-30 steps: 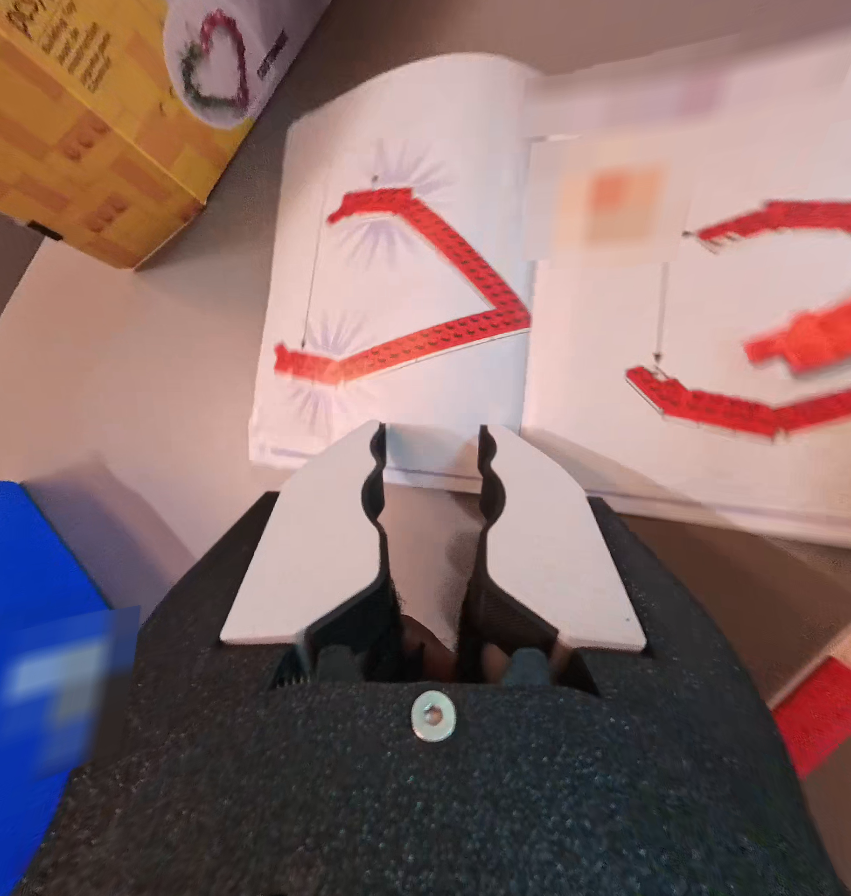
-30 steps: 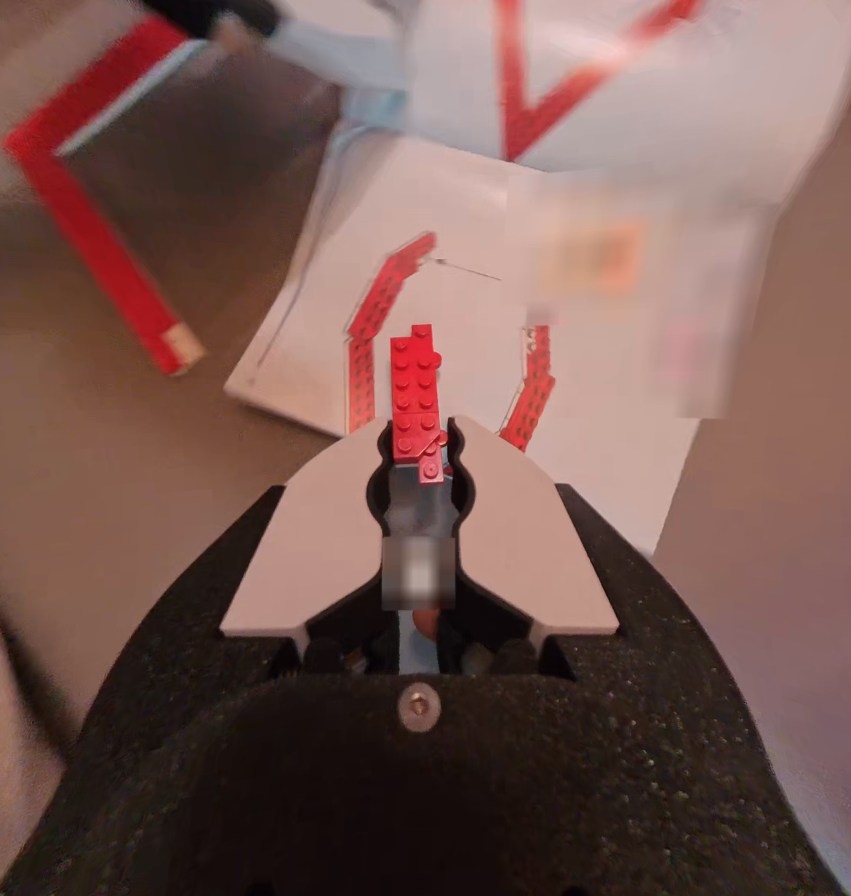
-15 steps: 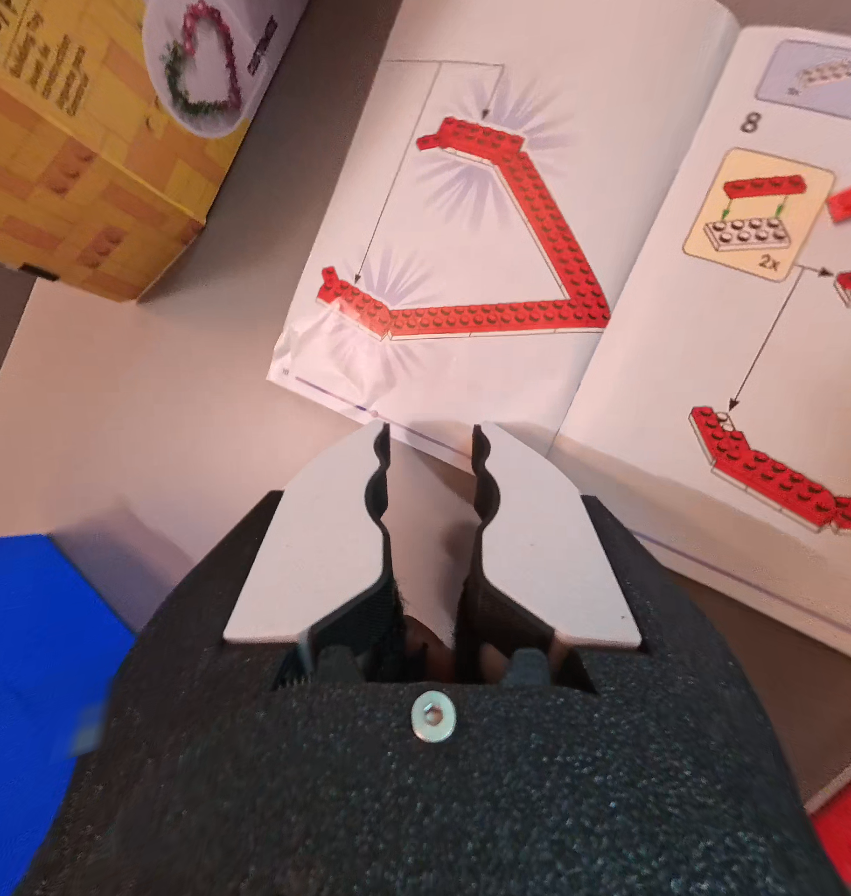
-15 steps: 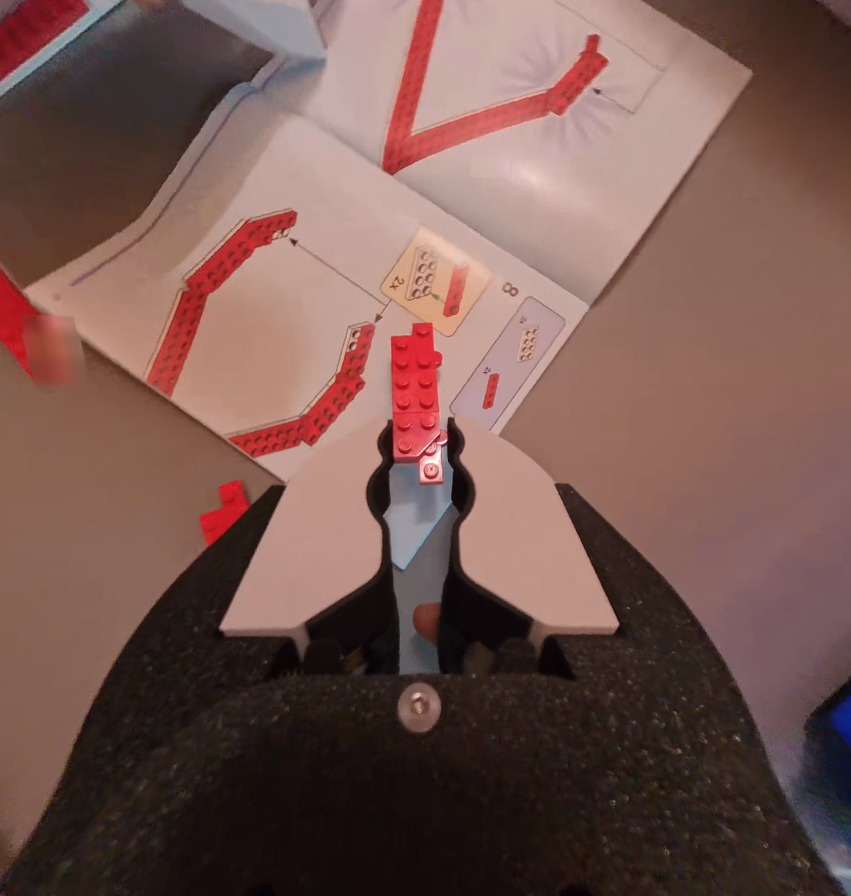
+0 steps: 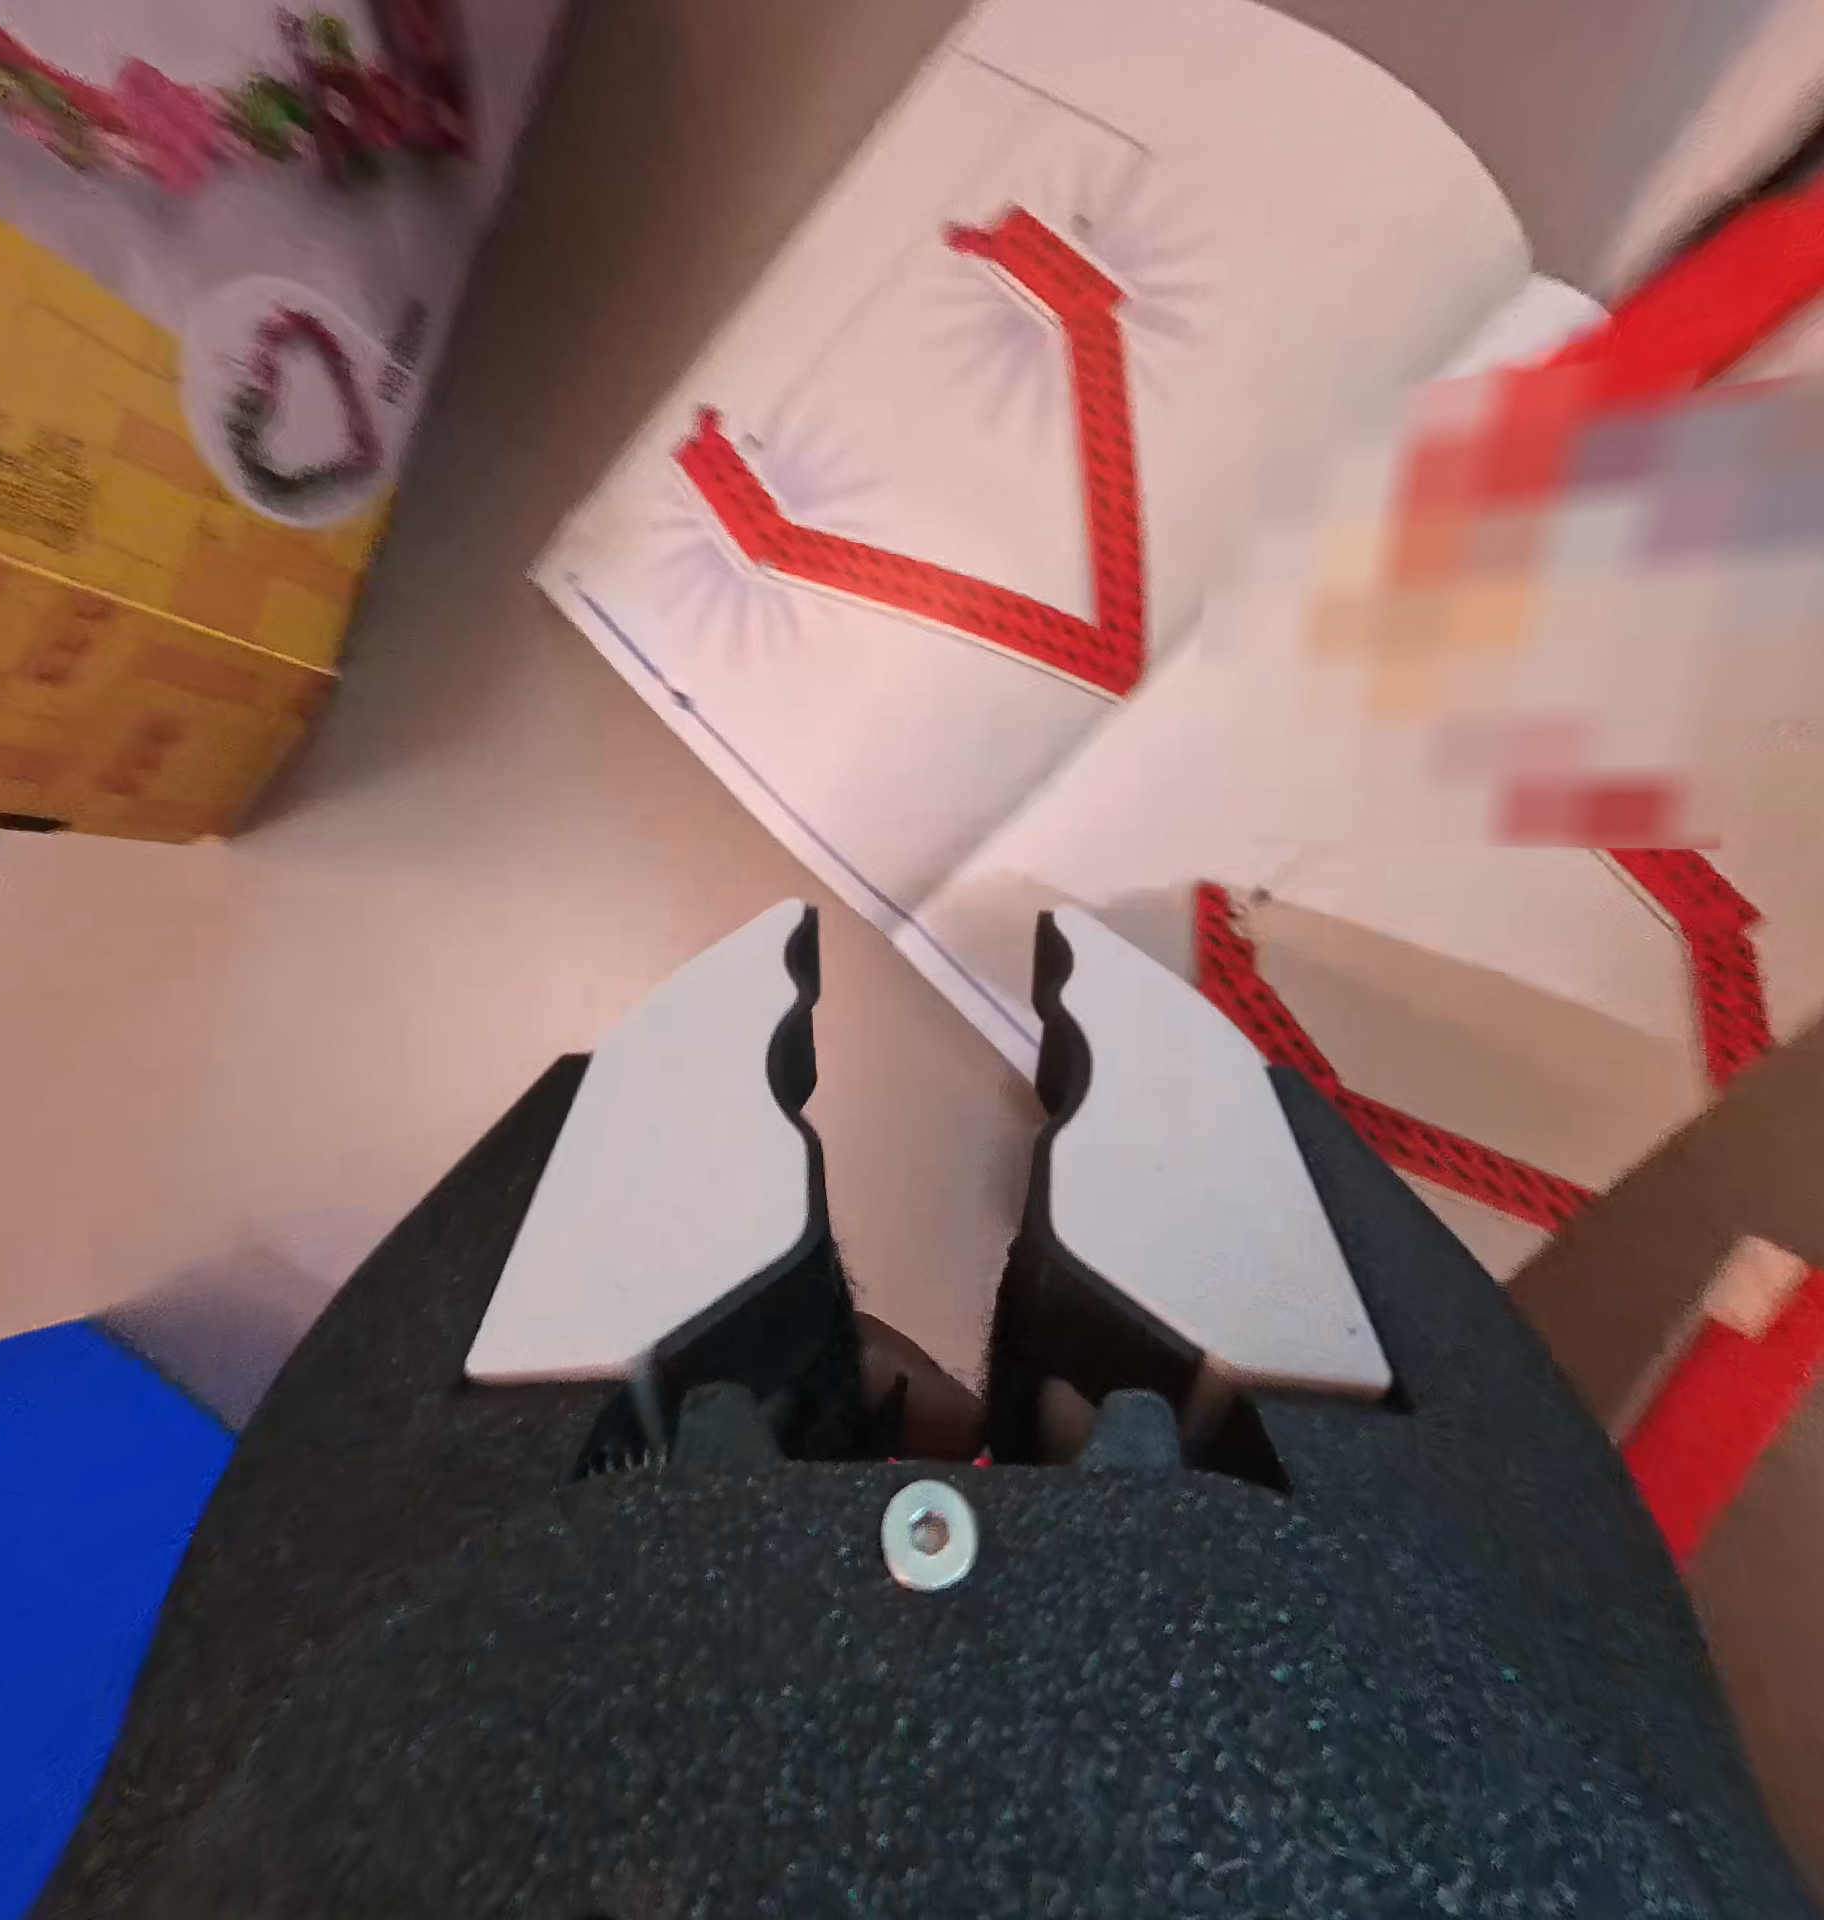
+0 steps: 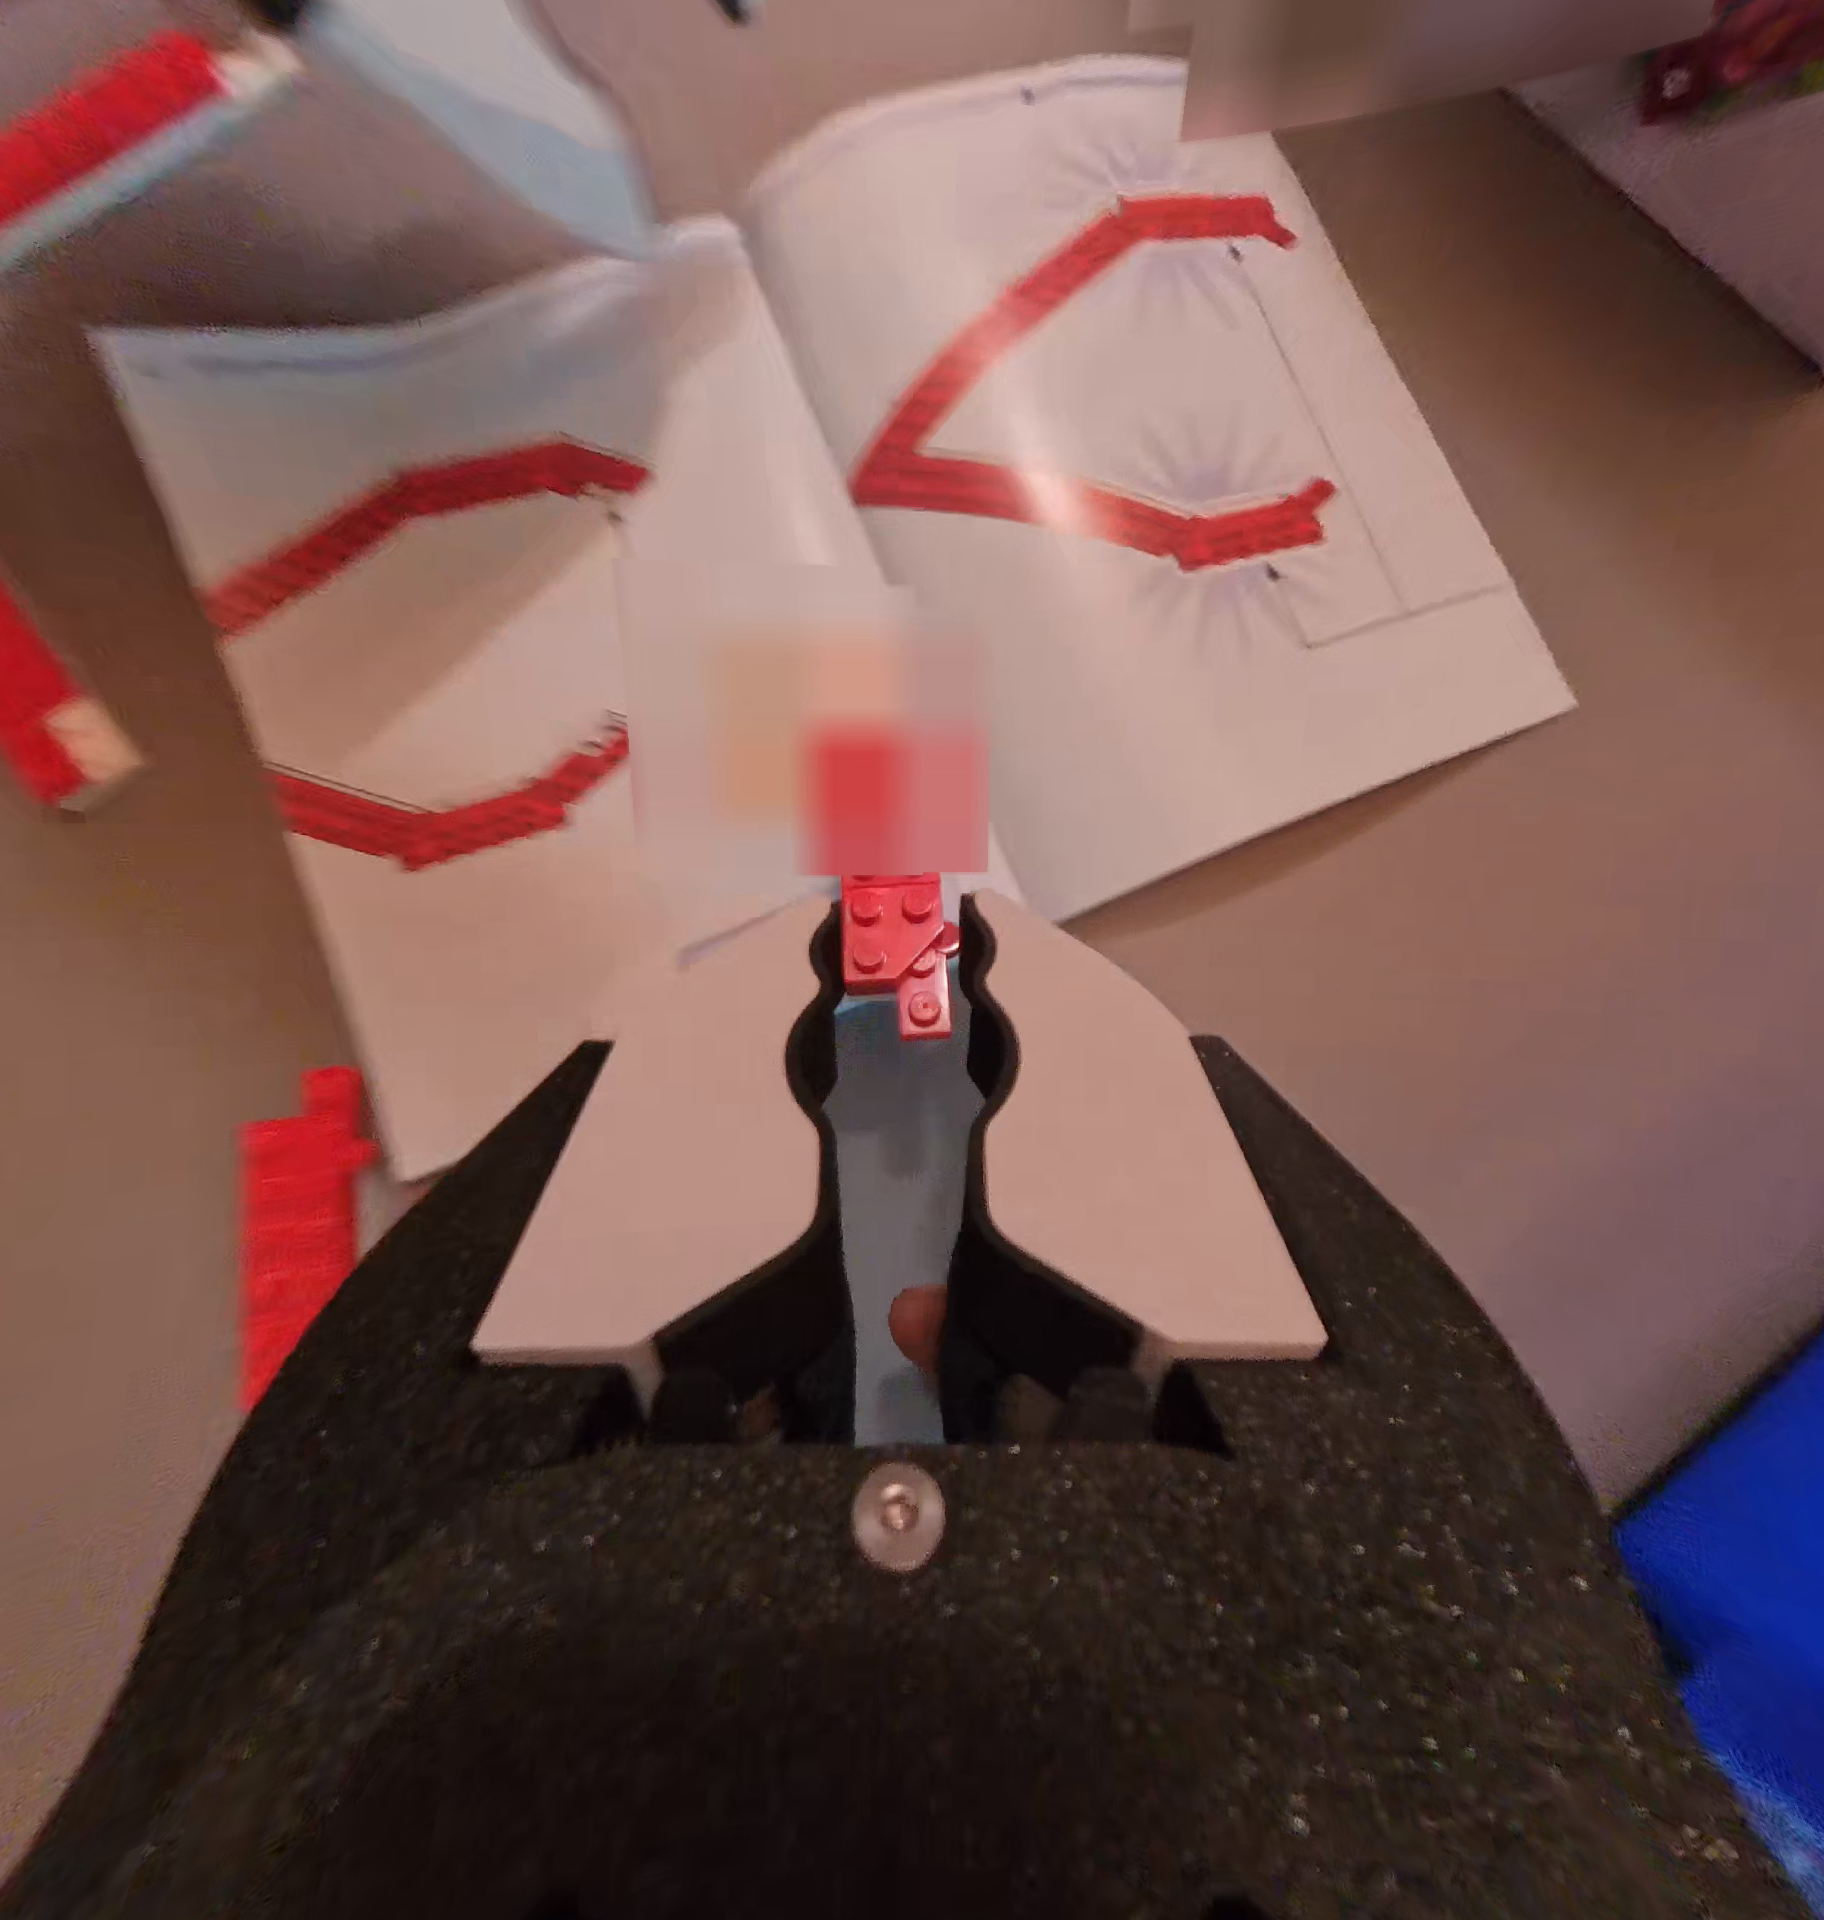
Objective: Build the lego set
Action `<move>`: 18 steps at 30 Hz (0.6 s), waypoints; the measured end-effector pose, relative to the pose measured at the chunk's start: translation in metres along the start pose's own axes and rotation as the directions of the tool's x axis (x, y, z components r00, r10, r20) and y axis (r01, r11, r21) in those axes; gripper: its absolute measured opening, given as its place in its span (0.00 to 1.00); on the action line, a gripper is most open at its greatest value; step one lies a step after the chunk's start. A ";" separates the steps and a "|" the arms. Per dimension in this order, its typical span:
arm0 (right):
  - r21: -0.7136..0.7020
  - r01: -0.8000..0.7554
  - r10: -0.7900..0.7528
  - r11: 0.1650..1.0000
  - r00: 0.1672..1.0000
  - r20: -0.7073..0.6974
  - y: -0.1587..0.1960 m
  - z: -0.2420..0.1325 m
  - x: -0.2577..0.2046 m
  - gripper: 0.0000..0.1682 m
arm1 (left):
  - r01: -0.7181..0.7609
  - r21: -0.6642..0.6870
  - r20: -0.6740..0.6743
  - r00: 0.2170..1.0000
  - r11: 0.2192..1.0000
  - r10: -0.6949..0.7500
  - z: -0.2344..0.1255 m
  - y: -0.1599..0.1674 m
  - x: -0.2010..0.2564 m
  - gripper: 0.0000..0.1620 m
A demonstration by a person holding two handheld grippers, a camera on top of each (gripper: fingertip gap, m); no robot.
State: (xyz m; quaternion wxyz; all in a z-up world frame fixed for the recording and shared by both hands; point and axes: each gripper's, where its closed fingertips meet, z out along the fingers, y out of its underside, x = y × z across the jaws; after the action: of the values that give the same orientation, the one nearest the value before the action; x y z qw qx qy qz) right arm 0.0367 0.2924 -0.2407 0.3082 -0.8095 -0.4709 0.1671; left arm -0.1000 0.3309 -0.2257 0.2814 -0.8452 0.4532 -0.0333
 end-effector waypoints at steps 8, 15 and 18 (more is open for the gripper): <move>-0.041 -0.037 0.037 0.998 0.999 -0.002 0.011 0.005 -0.010 0.12 | -0.076 -0.104 0.063 0.995 0.992 0.083 0.018 0.014 -0.021 0.23; 0.004 -0.010 0.010 1.000 0.999 -0.048 0.003 0.005 -0.014 0.12 | -0.020 0.004 0.094 0.995 1.000 0.020 -0.007 -0.001 -0.028 0.19; 0.035 0.074 -0.073 0.997 0.996 -0.042 -0.007 0.001 -0.007 0.12 | 0.010 0.023 0.169 0.986 1.000 -0.014 -0.039 0.011 -0.025 0.20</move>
State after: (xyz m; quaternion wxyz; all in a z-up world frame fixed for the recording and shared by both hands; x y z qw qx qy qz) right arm 0.0279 0.2888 -0.2372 0.3386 -0.7891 -0.4908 0.1478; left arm -0.1345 0.3284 -0.1939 0.3279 -0.8446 0.4221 0.0316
